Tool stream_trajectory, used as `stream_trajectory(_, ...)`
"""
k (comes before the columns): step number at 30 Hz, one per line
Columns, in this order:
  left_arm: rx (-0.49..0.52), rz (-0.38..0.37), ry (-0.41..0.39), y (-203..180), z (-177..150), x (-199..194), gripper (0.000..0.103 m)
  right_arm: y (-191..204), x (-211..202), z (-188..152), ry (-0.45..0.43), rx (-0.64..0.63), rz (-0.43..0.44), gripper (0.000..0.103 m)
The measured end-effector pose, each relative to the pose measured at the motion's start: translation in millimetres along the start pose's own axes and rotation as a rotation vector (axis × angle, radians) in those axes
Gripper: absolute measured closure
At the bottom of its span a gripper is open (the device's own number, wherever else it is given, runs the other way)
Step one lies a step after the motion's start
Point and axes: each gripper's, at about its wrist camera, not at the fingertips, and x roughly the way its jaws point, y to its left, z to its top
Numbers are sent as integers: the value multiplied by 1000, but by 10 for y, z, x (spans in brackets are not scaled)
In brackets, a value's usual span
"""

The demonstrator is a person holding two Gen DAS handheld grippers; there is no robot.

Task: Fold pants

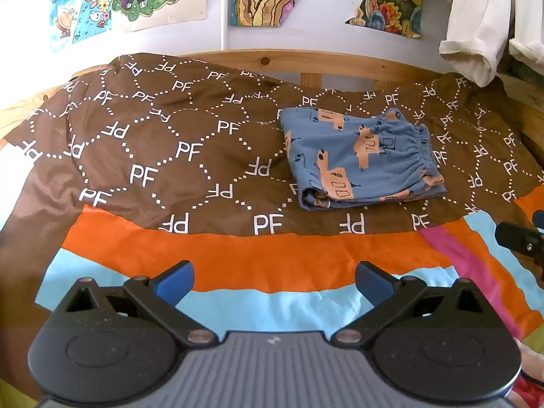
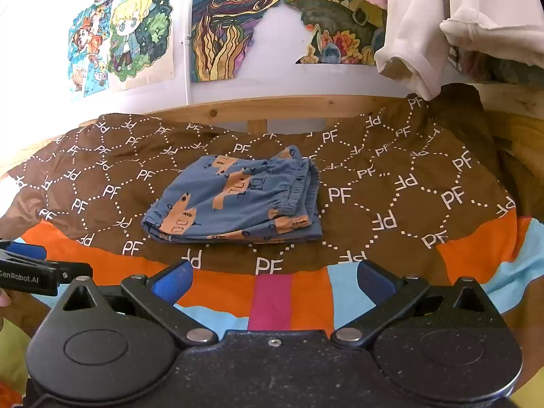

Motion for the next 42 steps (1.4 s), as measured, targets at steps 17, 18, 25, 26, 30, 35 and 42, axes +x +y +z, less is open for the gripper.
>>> stream_trajectory(17, 12, 1, -15, -2, -9, -22, 0, 0, 8, -20, 3, 1, 5, 1)
stream_trajectory(18, 13, 0, -15, -1, -9, -22, 0, 1, 10, -20, 3, 2, 6, 1)
stream_trajectory(25, 15, 0, -15, -2, -8, -19, 0, 6, 12, -23, 6, 5, 4, 1)
stream_trajectory(26, 16, 0, -16, 1, -6, -19, 0, 8, 9, -30, 6, 6, 4, 1)
stream_trajectory(30, 17, 0, -17, 6, -3, -17, 0, 14, 11, -34, 4, 6, 3, 1)
stream_trajectory(35, 18, 0, -18, 2, -9, -18, 0, 5, 12, -28, 6, 6, 3, 1)
stream_trajectory(42, 18, 0, -19, 6, -1, -25, 0, 11, 13, -29, 6, 6, 3, 1)
